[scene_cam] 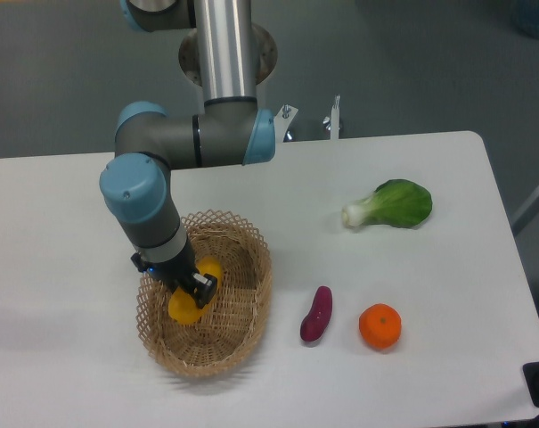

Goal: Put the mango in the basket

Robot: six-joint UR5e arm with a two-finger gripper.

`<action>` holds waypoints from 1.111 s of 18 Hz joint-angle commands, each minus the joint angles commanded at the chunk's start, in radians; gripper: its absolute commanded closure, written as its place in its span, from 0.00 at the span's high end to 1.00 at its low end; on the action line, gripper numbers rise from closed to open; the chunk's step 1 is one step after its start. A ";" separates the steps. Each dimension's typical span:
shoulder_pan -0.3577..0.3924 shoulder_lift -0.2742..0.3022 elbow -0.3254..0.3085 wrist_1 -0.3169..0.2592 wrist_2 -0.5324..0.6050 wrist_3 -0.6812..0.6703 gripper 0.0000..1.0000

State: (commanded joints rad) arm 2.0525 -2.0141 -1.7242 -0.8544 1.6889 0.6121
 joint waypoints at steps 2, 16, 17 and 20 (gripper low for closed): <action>-0.008 -0.009 0.000 0.000 0.000 0.000 0.47; -0.005 0.017 0.044 -0.006 -0.009 0.043 1.00; 0.001 0.026 0.058 -0.008 -0.009 0.044 1.00; 0.047 0.035 0.113 -0.023 -0.009 0.084 1.00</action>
State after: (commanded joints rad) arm 2.0998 -1.9789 -1.6108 -0.8774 1.6797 0.6962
